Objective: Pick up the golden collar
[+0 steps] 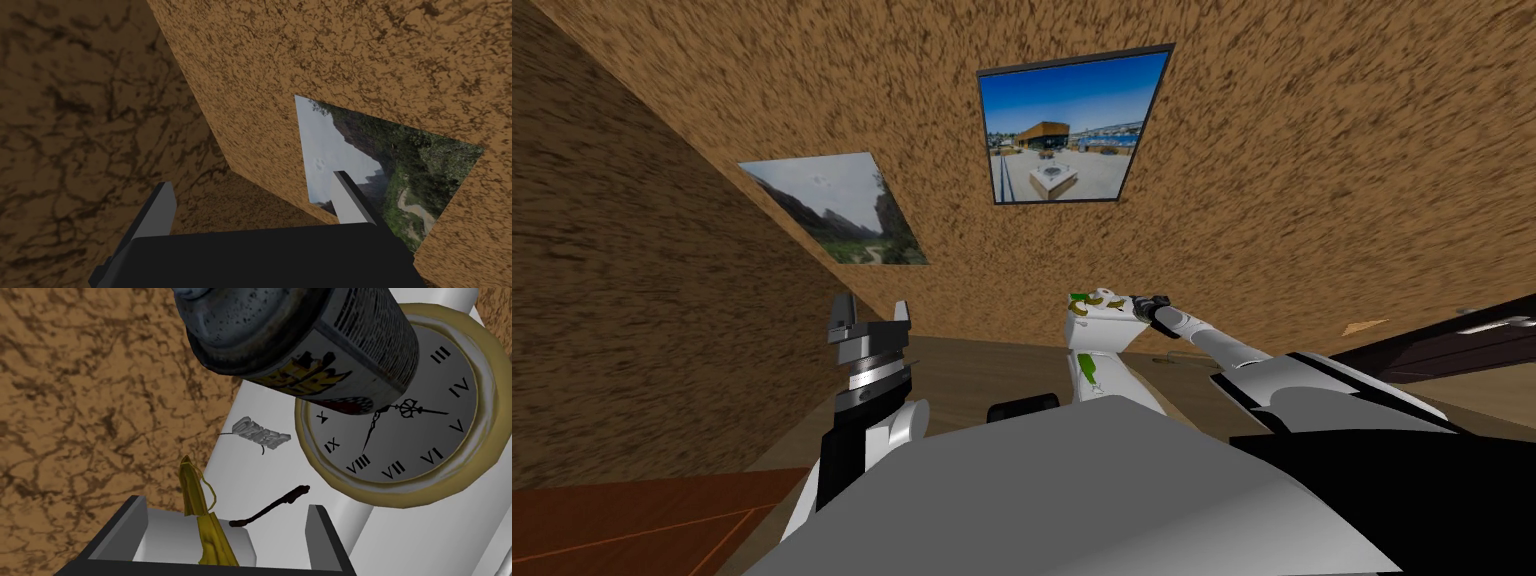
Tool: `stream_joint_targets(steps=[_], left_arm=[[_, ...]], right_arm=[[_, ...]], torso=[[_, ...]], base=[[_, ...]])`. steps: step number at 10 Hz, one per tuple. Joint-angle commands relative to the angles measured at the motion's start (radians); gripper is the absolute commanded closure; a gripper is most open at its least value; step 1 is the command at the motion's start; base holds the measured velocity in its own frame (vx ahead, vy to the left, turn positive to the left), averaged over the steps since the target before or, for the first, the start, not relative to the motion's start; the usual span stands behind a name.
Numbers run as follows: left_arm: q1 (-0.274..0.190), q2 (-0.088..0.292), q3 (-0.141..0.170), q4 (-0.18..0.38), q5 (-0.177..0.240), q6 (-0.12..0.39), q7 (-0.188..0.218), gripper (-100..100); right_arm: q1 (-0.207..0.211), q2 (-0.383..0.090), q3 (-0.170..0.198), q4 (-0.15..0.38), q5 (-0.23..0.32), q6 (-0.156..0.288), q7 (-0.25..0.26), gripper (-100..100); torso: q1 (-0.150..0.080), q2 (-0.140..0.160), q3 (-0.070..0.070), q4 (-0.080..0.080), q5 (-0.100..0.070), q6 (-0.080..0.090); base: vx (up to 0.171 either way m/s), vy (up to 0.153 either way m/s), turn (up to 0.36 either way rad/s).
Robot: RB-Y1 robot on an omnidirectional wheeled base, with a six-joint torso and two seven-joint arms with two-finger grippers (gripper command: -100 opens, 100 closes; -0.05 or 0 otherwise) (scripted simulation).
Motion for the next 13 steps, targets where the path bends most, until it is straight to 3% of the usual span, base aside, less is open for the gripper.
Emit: stream_joint_targets(steps=[1,3,5,7,8,13], left_arm=[[0.0,0.0,0.0,0.0,0.0,0.0,0.0,0],[0.0,0.0,0.0,0.0,0.0,0.0,0.0,0],[0.0,0.0,0.0,0.0,0.0,0.0,0.0,0],[0.0,0.0,0.0,0.0,0.0,0.0,0.0,0],[0.0,0.0,0.0,0.0,0.0,0.0,0.0,0],[0.0,0.0,0.0,0.0,0.0,0.0,0.0,0]], right_arm=[[-0.016,-0.019,0.013,0.017,-0.03,0.01,-0.03,-100],[-0.016,-0.019,0.013,0.017,-0.03,0.01,-0.013,-100],[-0.024,-0.033,0.02,0.026,-0.049,0.016,-0.059,-100],[-0.024,-0.033,0.02,0.026,-0.049,0.016,-0.059,-100],[-0.033,-0.051,0.031,0.041,-0.077,0.024,-0.1,-100],[-0.035,-0.08,0.049,0.076,-0.121,0.033,-0.167,-100]], torso=[[0.0,0.0,0.0,0.0,0.0,0.0],[0.0,0.001,0.001,0.0,0.0,0.0],[0.001,-0.004,-0.002,-0.001,0.0,-0.001],[0.001,-0.002,-0.001,0.0,0.0,0.0],[0.001,-0.003,-0.002,-0.001,0.0,-0.001],[0.0,0.001,0.001,0.0,0.0,0.0]], base=[[-0.102,-0.016,-0.224],[-0.061,-0.015,-0.049],[-0.02,-0.008,-0.067],[-0.038,-0.003,-0.043],[-0.078,-0.028,-0.208],[-0.077,-0.013,-0.109]])
